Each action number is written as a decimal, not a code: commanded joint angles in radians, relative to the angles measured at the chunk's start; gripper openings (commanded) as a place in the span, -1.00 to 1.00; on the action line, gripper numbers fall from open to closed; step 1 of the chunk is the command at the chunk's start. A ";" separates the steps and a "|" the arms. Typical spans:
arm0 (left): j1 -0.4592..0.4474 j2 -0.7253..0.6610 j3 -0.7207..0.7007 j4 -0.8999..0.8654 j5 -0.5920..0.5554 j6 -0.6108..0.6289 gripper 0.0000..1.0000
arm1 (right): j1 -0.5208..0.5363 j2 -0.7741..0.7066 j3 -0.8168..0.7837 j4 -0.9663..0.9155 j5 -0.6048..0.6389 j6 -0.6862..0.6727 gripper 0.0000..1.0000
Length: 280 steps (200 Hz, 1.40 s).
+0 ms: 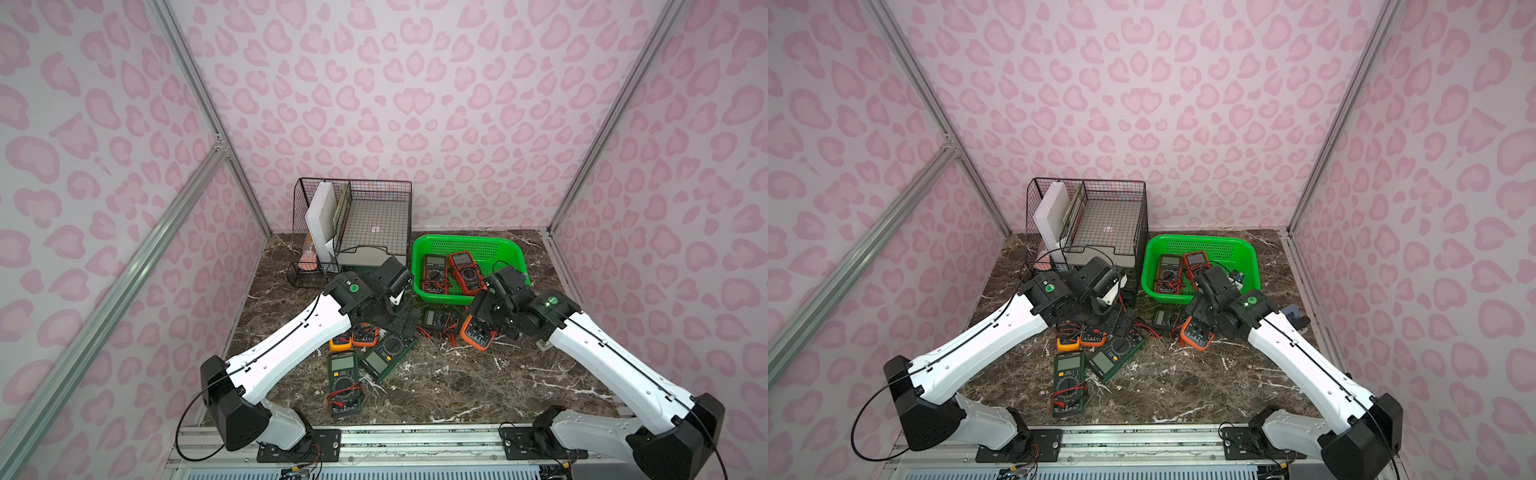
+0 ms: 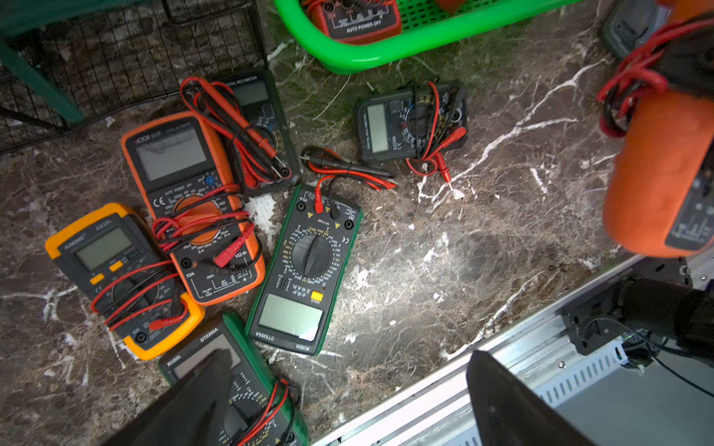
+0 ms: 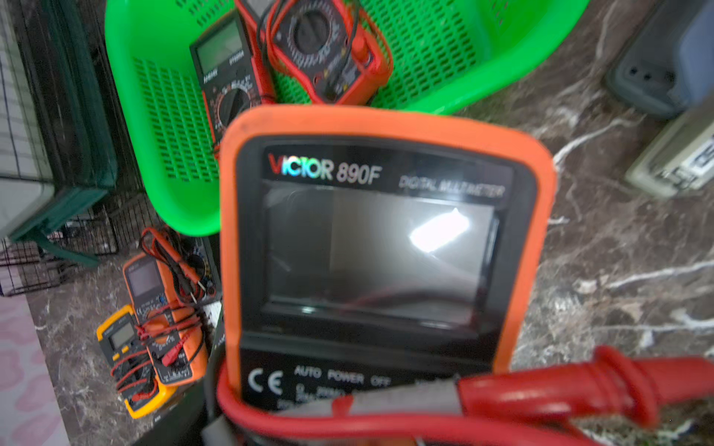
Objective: Put the multimeter into the basket
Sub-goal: Place the multimeter in the basket.
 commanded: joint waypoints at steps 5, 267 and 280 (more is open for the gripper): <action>0.001 0.039 0.042 0.036 0.031 0.020 0.97 | -0.129 0.028 0.033 0.109 -0.101 -0.232 -0.02; 0.020 0.320 0.256 0.185 0.110 -0.053 0.97 | -0.410 0.775 0.556 0.161 0.031 -0.892 0.05; 0.023 0.322 0.258 0.181 0.113 -0.052 0.97 | -0.404 0.797 0.566 0.158 0.033 -0.892 0.06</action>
